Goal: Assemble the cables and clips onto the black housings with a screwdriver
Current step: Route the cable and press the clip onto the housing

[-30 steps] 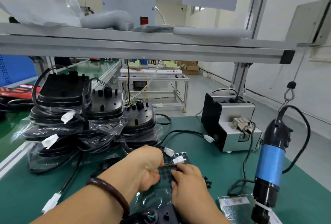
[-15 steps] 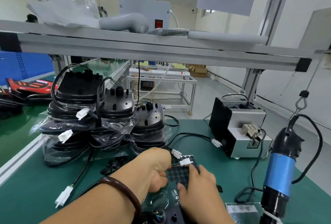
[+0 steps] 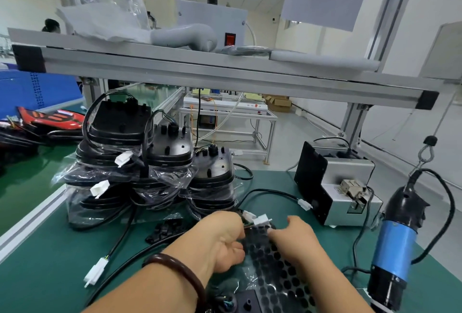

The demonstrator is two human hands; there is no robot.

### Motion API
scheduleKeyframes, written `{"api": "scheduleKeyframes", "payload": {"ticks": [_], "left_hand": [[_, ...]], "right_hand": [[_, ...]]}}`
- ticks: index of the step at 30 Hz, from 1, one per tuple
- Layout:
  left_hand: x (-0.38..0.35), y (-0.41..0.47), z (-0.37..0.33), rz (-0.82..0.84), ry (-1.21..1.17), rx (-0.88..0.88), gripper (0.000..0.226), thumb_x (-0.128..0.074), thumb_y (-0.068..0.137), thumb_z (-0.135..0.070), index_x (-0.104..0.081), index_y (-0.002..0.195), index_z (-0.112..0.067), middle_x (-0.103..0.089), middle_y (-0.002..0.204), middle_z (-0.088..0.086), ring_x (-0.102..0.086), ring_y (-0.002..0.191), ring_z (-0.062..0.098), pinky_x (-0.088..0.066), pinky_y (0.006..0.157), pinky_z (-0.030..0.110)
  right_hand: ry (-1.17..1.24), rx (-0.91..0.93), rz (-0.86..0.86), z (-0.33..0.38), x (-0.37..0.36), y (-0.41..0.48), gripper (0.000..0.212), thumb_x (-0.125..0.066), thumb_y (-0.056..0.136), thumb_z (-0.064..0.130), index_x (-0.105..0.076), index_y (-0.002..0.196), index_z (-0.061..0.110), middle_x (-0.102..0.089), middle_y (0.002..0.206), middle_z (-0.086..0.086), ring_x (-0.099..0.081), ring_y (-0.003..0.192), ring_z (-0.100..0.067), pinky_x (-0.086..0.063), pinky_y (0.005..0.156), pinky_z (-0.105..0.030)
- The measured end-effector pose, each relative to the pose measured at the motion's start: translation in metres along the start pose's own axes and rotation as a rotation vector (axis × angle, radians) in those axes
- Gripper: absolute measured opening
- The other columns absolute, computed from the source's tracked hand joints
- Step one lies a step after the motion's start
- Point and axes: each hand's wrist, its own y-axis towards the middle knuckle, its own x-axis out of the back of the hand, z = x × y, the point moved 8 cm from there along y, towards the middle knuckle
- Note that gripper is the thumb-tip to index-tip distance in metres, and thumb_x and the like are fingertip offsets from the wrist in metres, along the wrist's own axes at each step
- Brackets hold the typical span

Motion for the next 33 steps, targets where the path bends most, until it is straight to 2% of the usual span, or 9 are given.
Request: {"api": "scheduleKeyframes", "payload": {"ticks": [2, 5, 9, 13, 15, 21, 25, 28, 33], "left_hand": [[0.008, 0.002, -0.001, -0.029, 0.000, -0.040, 0.033, -0.026, 0.088, 0.012, -0.032, 0.064, -0.010, -0.027, 0.054, 0.005, -0.020, 0.050, 0.014, -0.019, 0.052, 0.025], [0.020, 0.007, 0.001, -0.081, 0.041, -0.066, 0.034, -0.029, 0.086, 0.014, -0.033, 0.063, -0.010, -0.026, 0.054, 0.003, -0.018, 0.051, 0.014, -0.018, 0.052, 0.025], [0.023, 0.010, 0.004, -0.100, 0.035, -0.049, 0.024, -0.035, 0.087, 0.012, -0.049, 0.083, -0.006, -0.048, 0.076, 0.009, -0.040, 0.060, 0.015, -0.032, 0.051, 0.021], [0.020, 0.009, 0.003, -0.060, -0.056, -0.047, 0.017, -0.042, 0.090, 0.013, -0.052, 0.091, -0.001, -0.057, 0.097, 0.016, -0.060, 0.083, 0.025, -0.046, 0.058, 0.027], [0.018, 0.005, 0.005, -0.030, -0.092, -0.049, 0.018, -0.046, 0.088, 0.017, -0.052, 0.093, 0.001, -0.058, 0.093, 0.020, -0.063, 0.083, 0.028, -0.050, 0.061, 0.031], [0.018, -0.003, 0.014, 0.012, 0.085, -0.105, 0.056, -0.058, 0.078, 0.022, -0.050, 0.116, -0.018, -0.059, 0.098, 0.014, -0.064, 0.083, 0.023, -0.055, 0.061, 0.029], [0.017, -0.003, 0.011, -0.001, 0.063, -0.177, 0.048, -0.060, 0.078, 0.020, -0.047, 0.107, -0.016, -0.059, 0.102, 0.015, -0.062, 0.091, 0.024, -0.055, 0.065, 0.029], [0.017, -0.004, 0.008, 0.007, 0.002, -0.220, 0.044, -0.060, 0.079, 0.020, -0.043, 0.098, -0.016, -0.060, 0.092, 0.015, -0.061, 0.079, 0.024, -0.054, 0.066, 0.030], [0.012, -0.002, 0.008, 0.031, -0.002, -0.276, 0.037, -0.055, 0.082, 0.017, -0.041, 0.097, -0.014, -0.059, 0.080, 0.008, -0.059, 0.064, 0.017, -0.051, 0.061, 0.028]], "right_hand": [[0.123, -0.037, 0.039, -0.008, -0.004, -0.001, 0.066, -0.059, 0.084, 0.028, -0.034, 0.143, 0.011, -0.050, 0.104, -0.002, -0.063, 0.083, -0.018, -0.051, 0.059, -0.026], [0.295, -0.038, 0.044, -0.014, -0.006, -0.004, 0.065, -0.061, 0.084, 0.021, -0.033, 0.143, 0.022, -0.062, 0.104, -0.005, -0.064, 0.066, -0.018, -0.048, 0.052, -0.023], [0.465, 0.019, 0.042, -0.018, -0.006, -0.003, 0.050, -0.063, 0.086, 0.011, -0.044, 0.129, 0.028, -0.059, 0.067, 0.000, -0.049, 0.043, -0.008, -0.037, 0.041, -0.019], [0.650, 0.058, 0.012, -0.025, -0.001, 0.000, 0.039, -0.062, 0.087, 0.000, -0.055, 0.114, 0.026, -0.055, 0.072, -0.007, -0.051, 0.057, -0.016, -0.044, 0.054, -0.026], [0.597, 0.110, -0.043, -0.026, 0.001, 0.001, 0.034, -0.064, 0.087, 0.003, -0.058, 0.108, 0.029, -0.054, 0.072, -0.004, -0.049, 0.061, -0.017, -0.042, 0.059, -0.031], [0.456, 0.207, -0.171, -0.018, 0.006, -0.005, 0.020, -0.067, 0.086, 0.012, -0.060, 0.089, 0.031, -0.059, 0.085, 0.000, -0.051, 0.064, -0.010, -0.040, 0.059, -0.021], [0.031, 0.548, -0.409, 0.016, 0.025, -0.033, 0.010, -0.071, 0.083, 0.017, -0.065, 0.085, 0.025, -0.048, 0.094, 0.013, -0.046, 0.090, -0.006, -0.029, 0.074, -0.010], [-0.040, 0.811, -0.270, 0.042, 0.007, -0.054, 0.007, -0.071, 0.080, 0.013, -0.071, 0.078, 0.019, -0.056, 0.081, 0.014, -0.051, 0.079, 0.002, -0.036, 0.073, -0.005], [-0.122, 0.834, -0.148, 0.044, -0.011, -0.057, 0.012, -0.061, 0.089, 0.023, -0.074, 0.090, 0.021, -0.066, 0.087, 0.003, -0.058, 0.086, -0.011, -0.046, 0.079, -0.025]]}}
